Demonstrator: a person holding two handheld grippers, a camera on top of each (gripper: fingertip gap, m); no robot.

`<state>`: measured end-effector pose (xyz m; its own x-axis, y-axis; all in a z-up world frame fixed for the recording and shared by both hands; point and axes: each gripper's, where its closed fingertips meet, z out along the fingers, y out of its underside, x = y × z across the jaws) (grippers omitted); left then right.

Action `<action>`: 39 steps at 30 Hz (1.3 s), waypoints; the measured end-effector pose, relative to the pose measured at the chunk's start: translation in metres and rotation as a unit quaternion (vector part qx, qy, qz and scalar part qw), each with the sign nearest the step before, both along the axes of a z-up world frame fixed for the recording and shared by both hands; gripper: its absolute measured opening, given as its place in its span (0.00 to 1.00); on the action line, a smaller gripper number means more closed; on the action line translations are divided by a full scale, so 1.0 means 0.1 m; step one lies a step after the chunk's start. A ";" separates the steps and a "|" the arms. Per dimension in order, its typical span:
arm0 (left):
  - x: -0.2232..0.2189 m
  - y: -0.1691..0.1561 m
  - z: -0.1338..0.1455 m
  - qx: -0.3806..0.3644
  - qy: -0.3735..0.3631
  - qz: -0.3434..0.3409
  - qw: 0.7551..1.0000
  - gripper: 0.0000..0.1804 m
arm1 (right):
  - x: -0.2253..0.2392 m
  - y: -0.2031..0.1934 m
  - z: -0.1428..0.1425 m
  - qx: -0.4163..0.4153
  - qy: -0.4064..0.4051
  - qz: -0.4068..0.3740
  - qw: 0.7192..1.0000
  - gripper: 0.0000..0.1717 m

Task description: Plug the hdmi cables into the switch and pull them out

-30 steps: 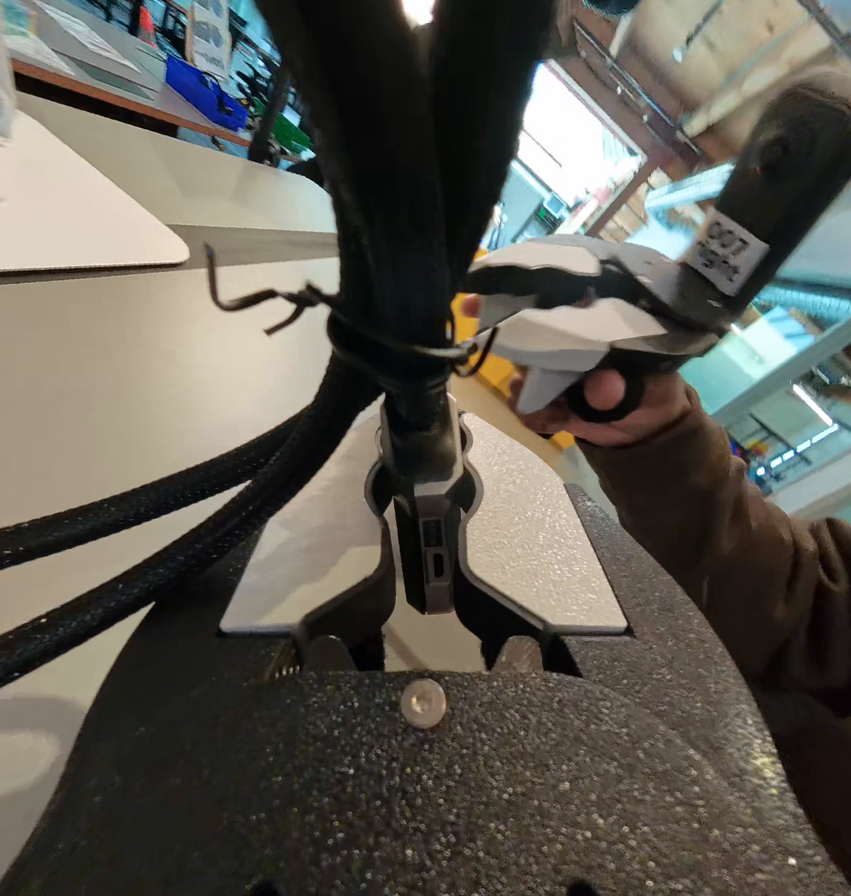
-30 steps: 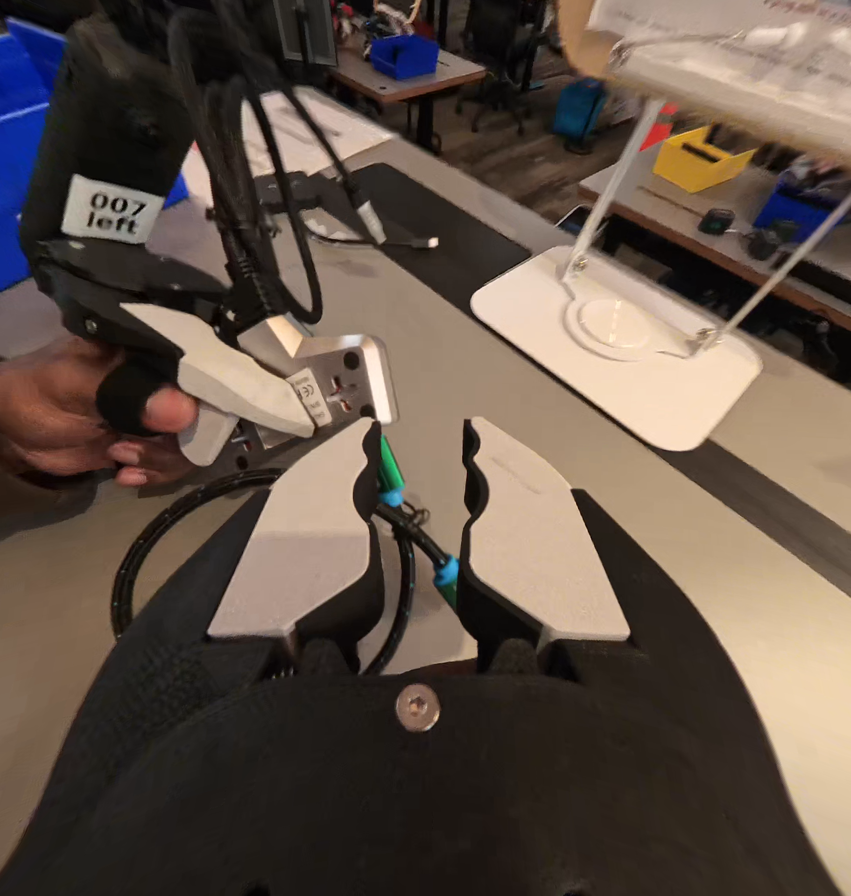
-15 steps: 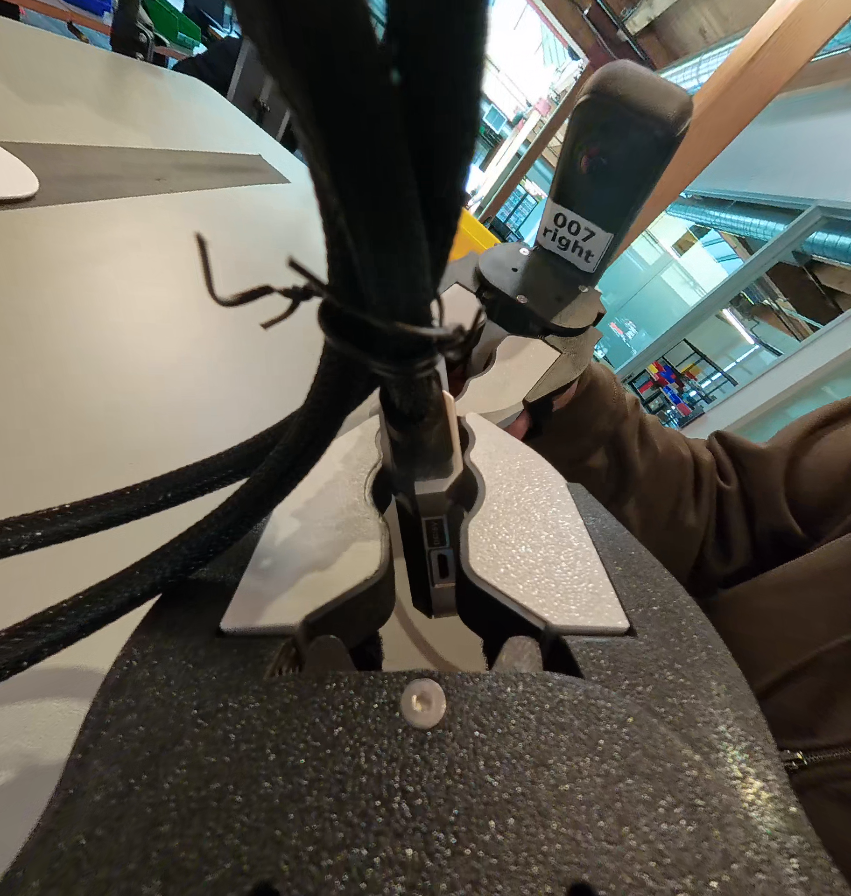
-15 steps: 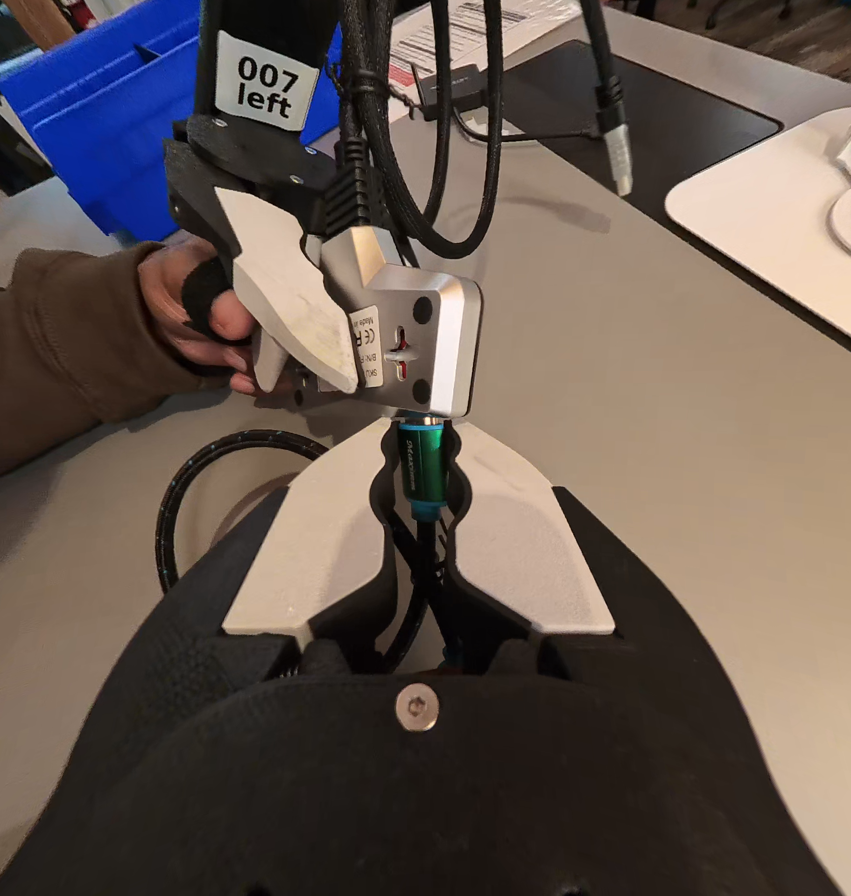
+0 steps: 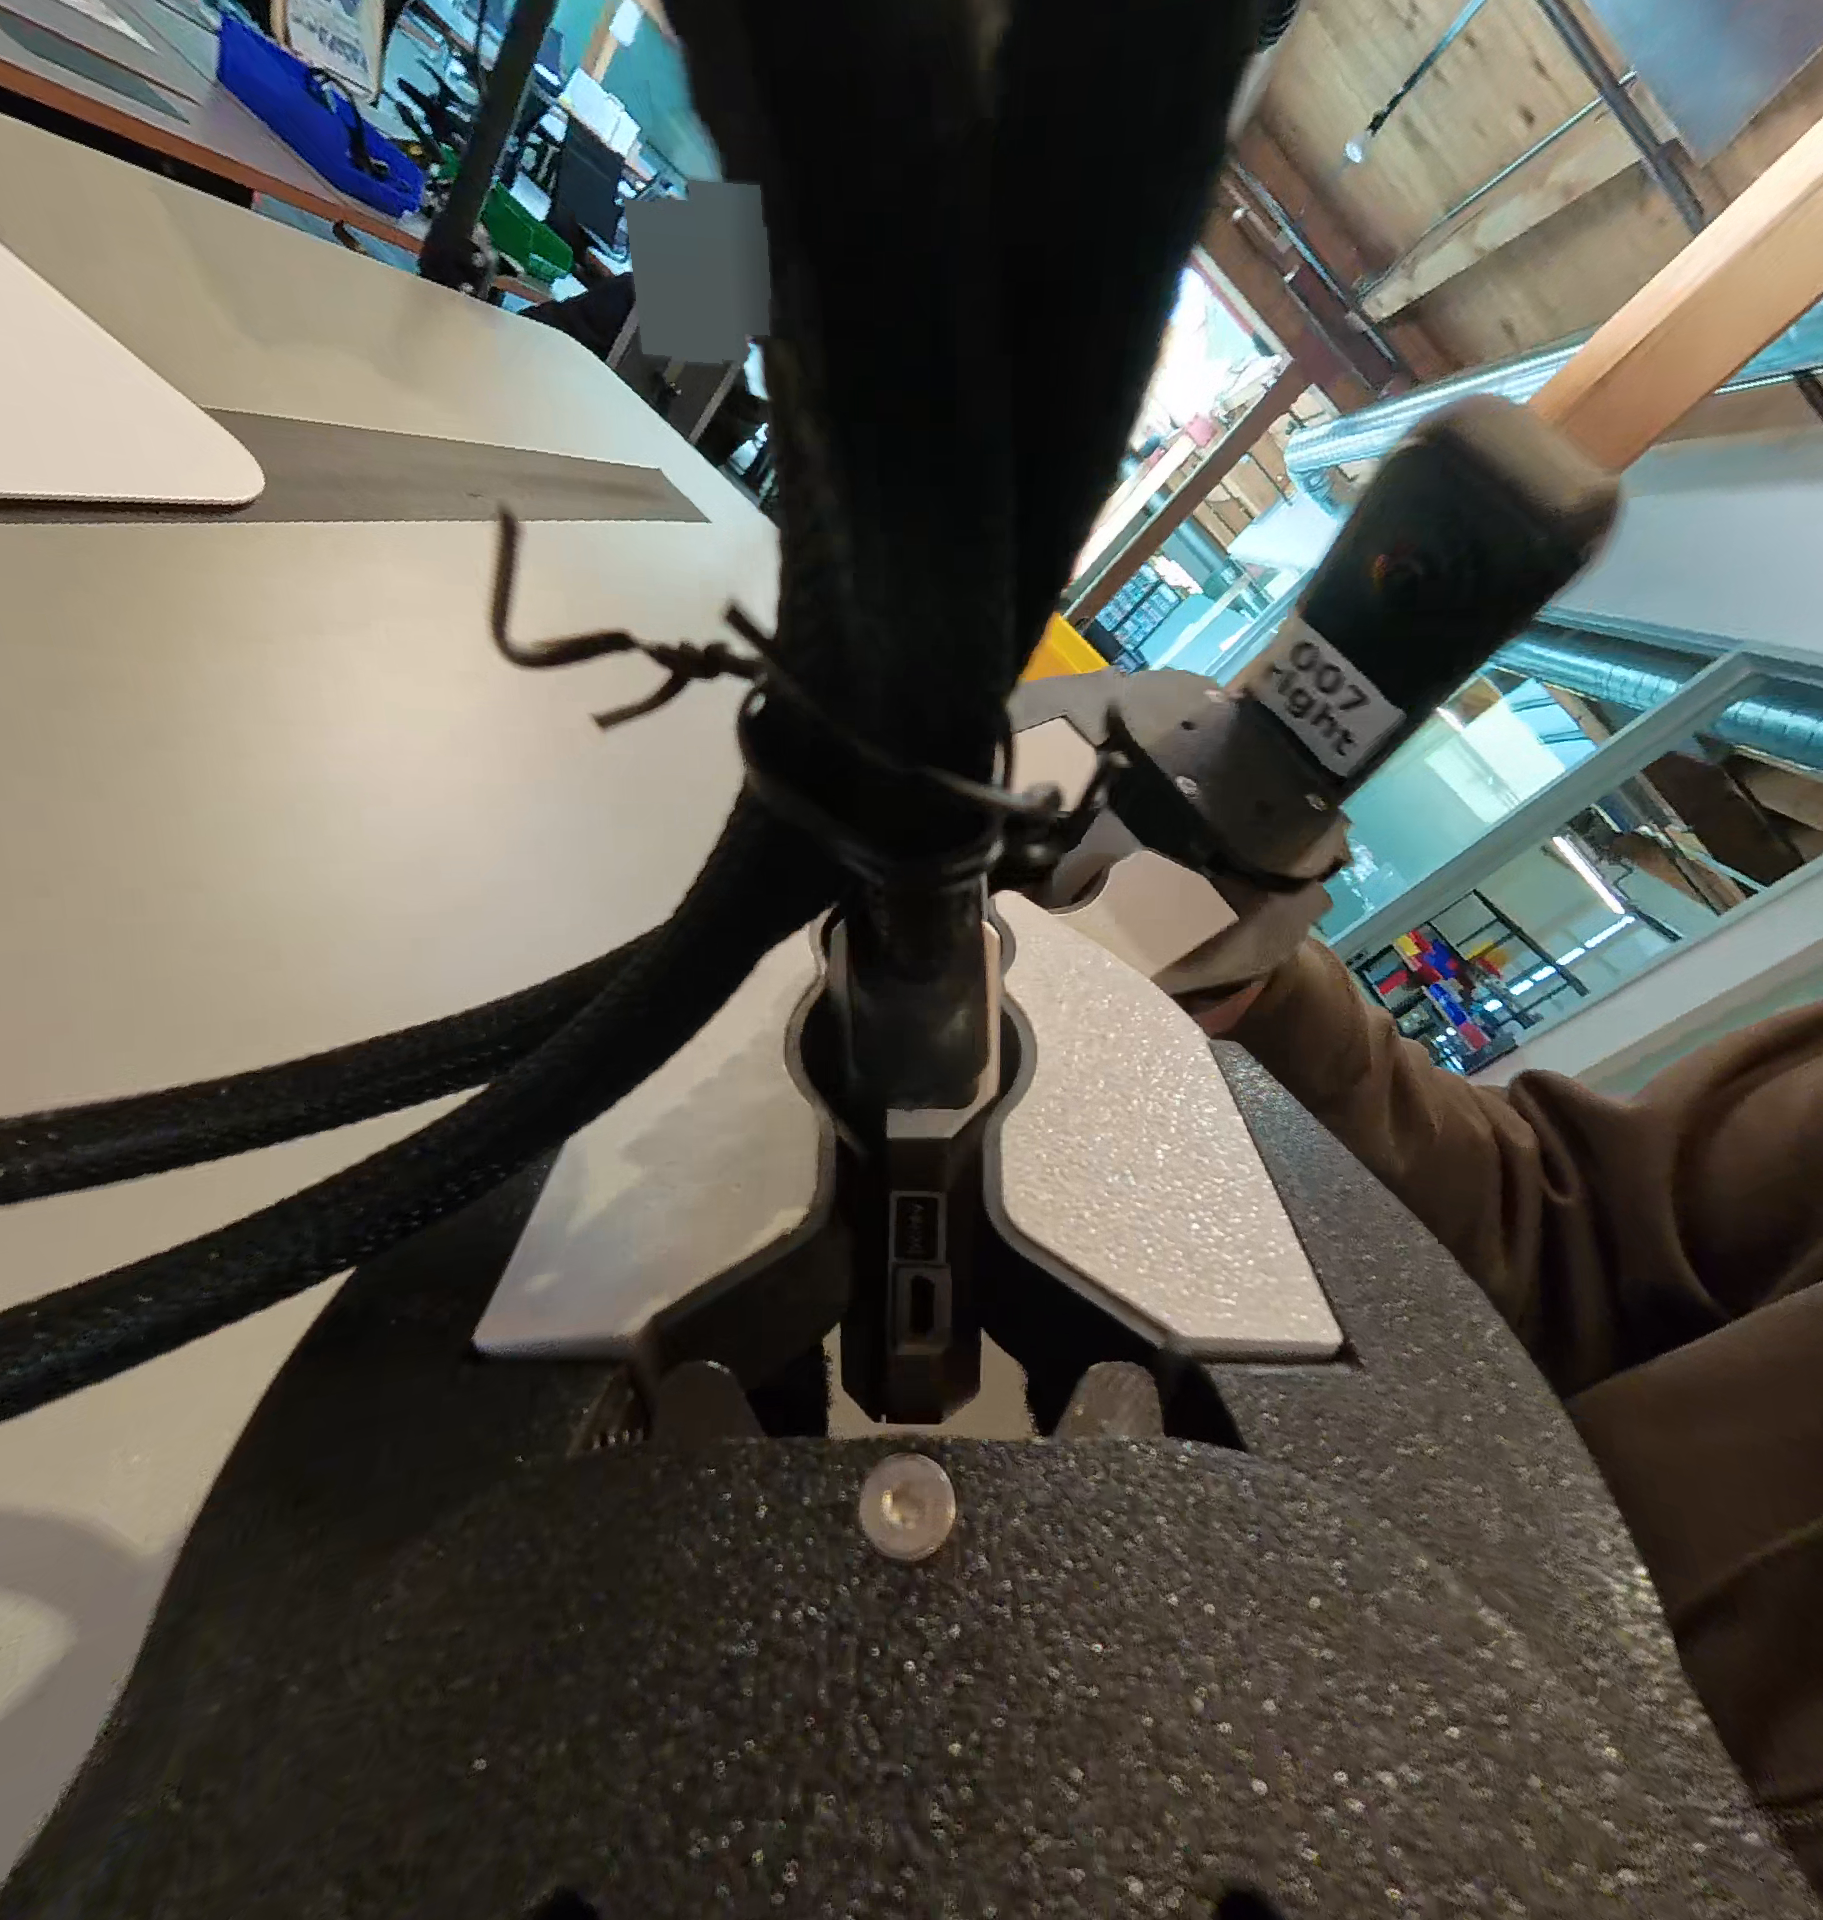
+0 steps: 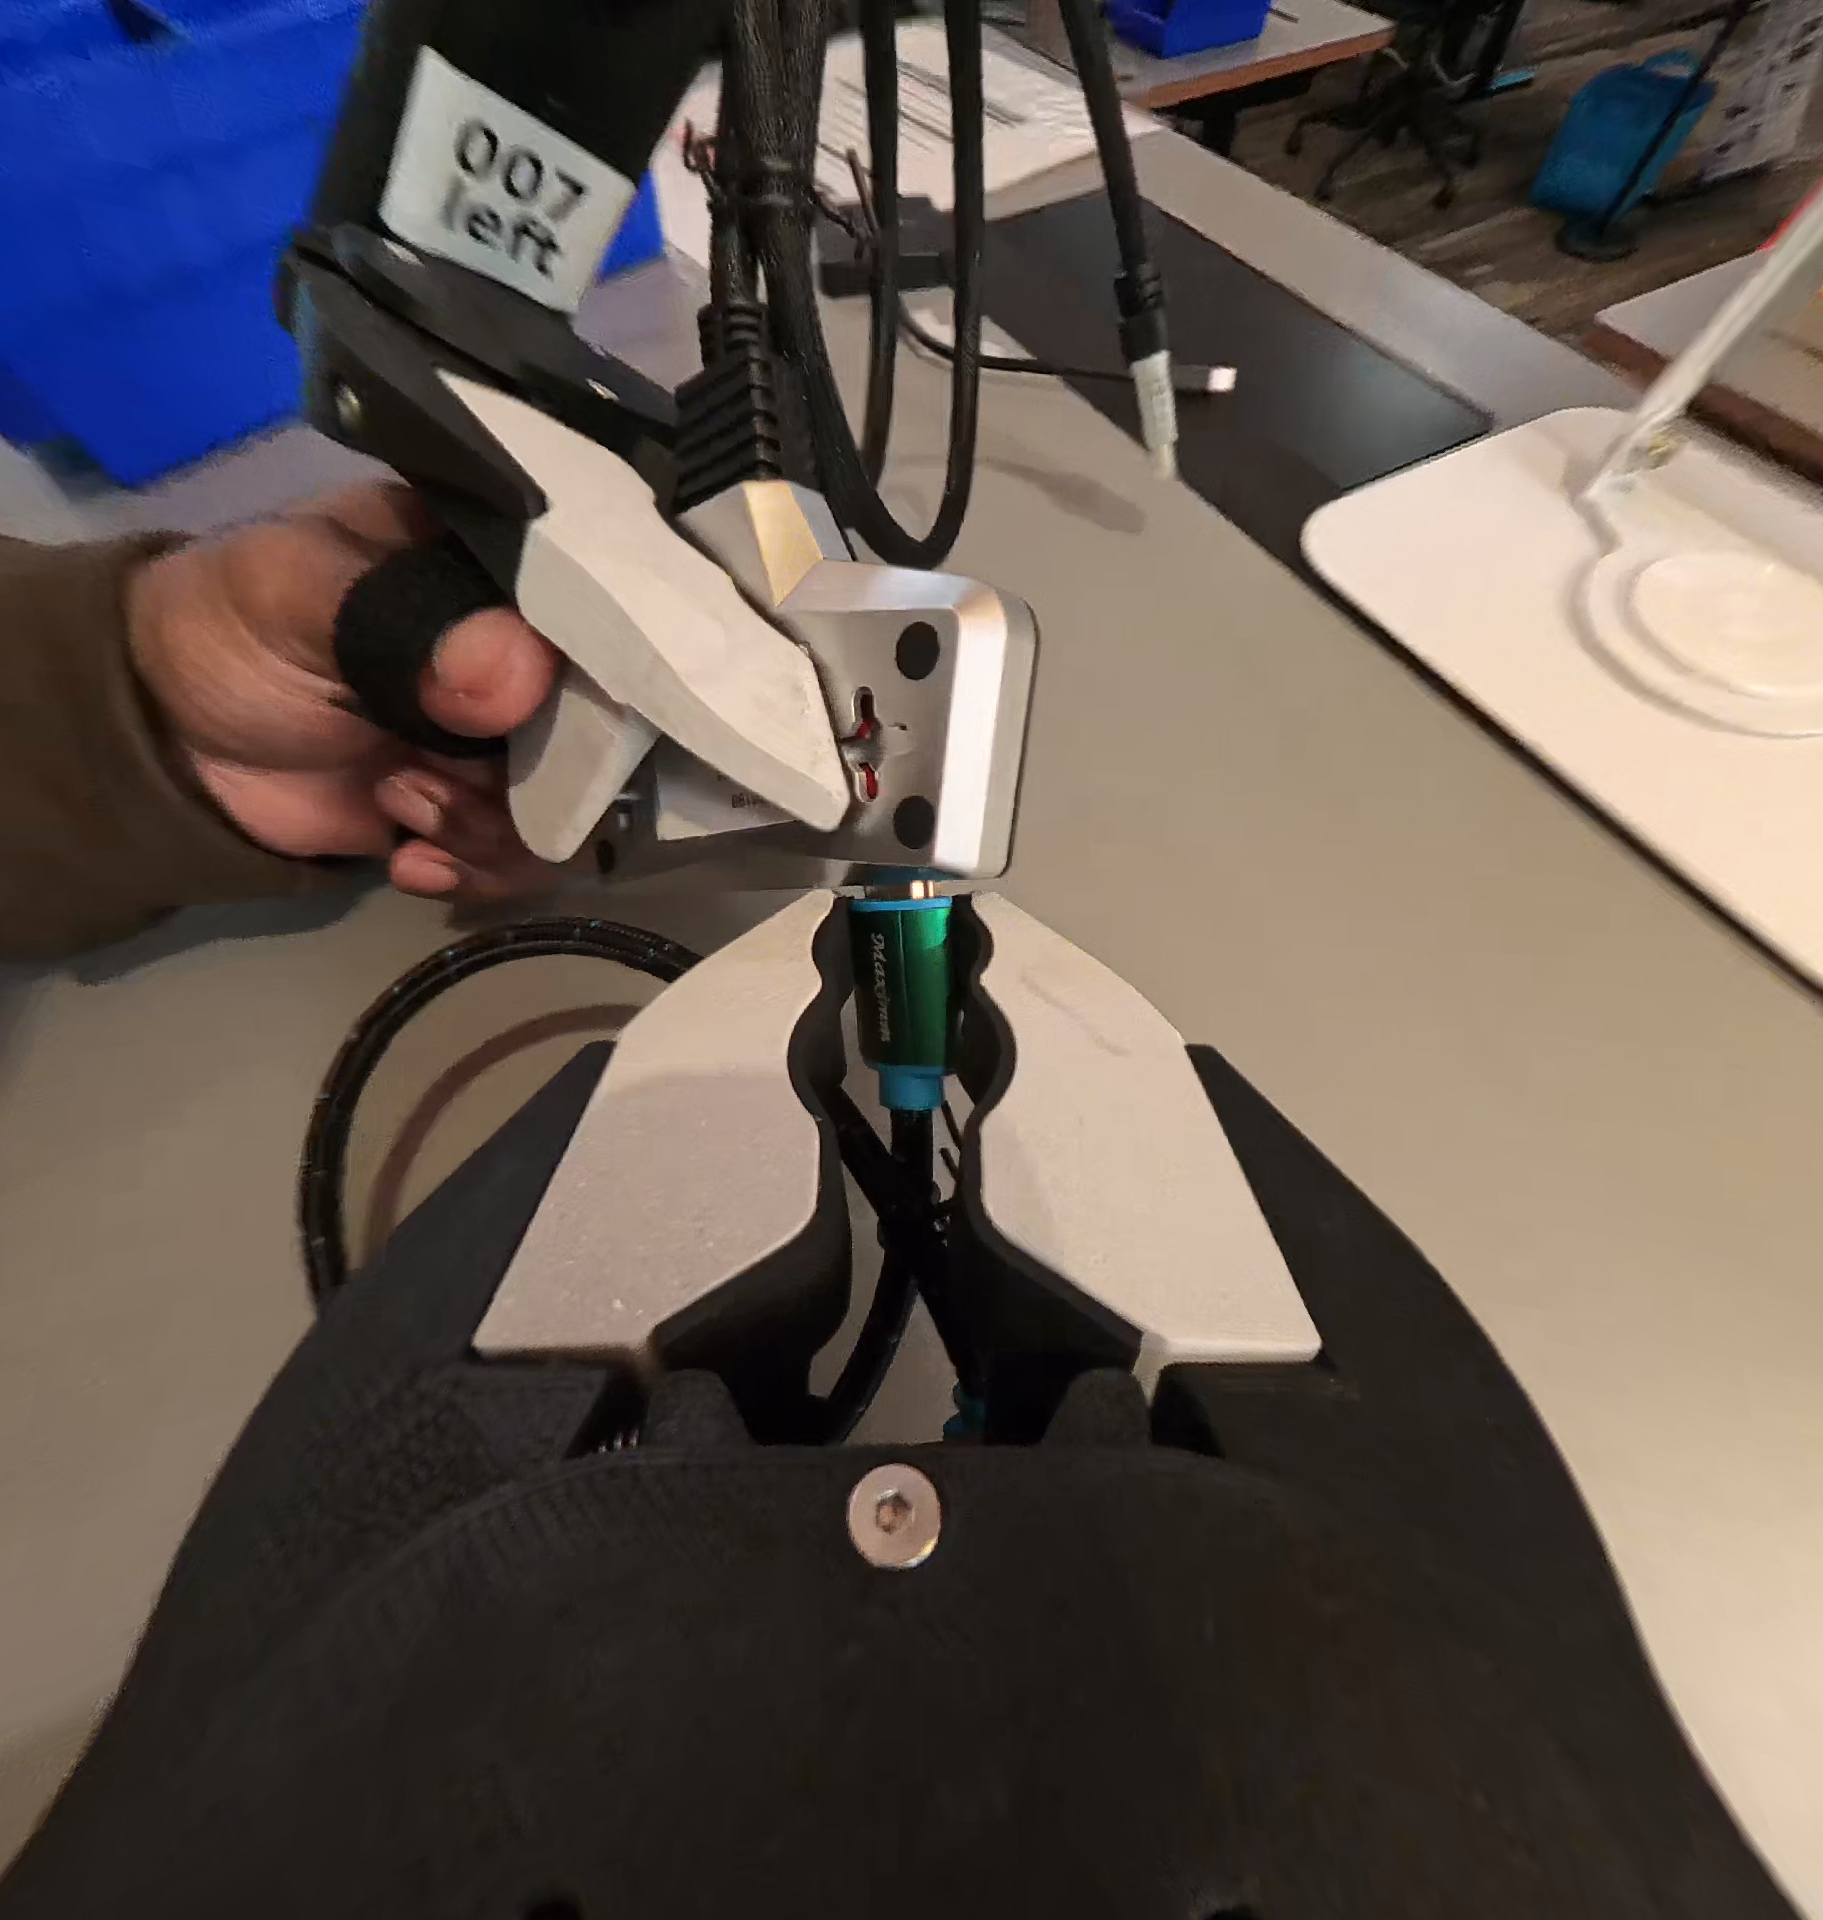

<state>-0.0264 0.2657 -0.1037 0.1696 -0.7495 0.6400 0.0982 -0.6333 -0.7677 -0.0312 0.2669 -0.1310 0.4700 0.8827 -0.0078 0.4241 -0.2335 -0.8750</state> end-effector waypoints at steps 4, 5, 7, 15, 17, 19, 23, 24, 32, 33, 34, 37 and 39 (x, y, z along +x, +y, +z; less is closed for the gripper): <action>-0.02 -0.07 0.10 0.003 -0.038 -0.026 0.999 0.13 | -0.06 -0.20 0.07 -0.134 0.118 0.070 0.981 0.09; -0.01 -0.07 0.09 0.001 -0.037 -0.029 0.999 0.13 | -0.06 -0.22 0.07 -0.153 0.130 0.079 0.976 0.08; 0.00 -0.09 0.10 -0.002 -0.039 -0.040 0.998 0.13 | -0.04 -0.25 0.08 -0.174 0.142 0.092 0.970 0.08; 0.01 -0.08 0.12 -0.011 -0.055 -0.036 0.998 0.13 | -0.05 -0.33 0.08 -0.271 0.204 0.105 0.935 0.08; 0.02 -0.06 0.13 -0.012 -0.062 -0.022 0.998 0.13 | -0.04 -0.29 0.09 -0.269 0.210 0.092 0.936 0.08; 0.00 0.00 0.14 -0.017 -0.071 -0.003 0.997 0.13 | -0.04 -0.23 0.11 -0.267 0.220 0.069 0.936 0.08; -0.03 0.03 0.18 -0.014 -0.085 0.018 0.996 0.13 | -0.06 -0.21 0.15 -0.275 0.246 0.059 0.928 0.08; -0.03 0.03 0.18 -0.015 -0.088 0.021 0.996 0.12 | -0.05 -0.21 0.16 -0.280 0.252 0.062 0.924 0.08; -1.02 0.47 0.37 -0.021 -0.183 0.156 0.971 0.13 | 0.70 0.08 0.07 -0.248 0.228 -0.016 0.941 0.07; -0.92 0.40 0.37 0.000 -0.155 0.145 0.977 0.13 | 0.72 0.09 0.10 -0.235 0.218 -0.015 0.947 0.07; -0.78 0.35 0.36 0.012 -0.135 0.129 0.982 0.13 | 0.68 0.07 0.11 -0.229 0.206 -0.011 0.951 0.07; -0.41 0.24 0.29 0.023 -0.110 0.090 0.990 0.13 | 0.50 0.01 -0.09 -0.247 0.166 0.000 0.955 0.07; -0.29 0.20 0.23 0.042 -0.070 0.083 0.993 0.12 | 0.47 0.02 -0.14 -0.251 0.157 -0.002 0.955 0.07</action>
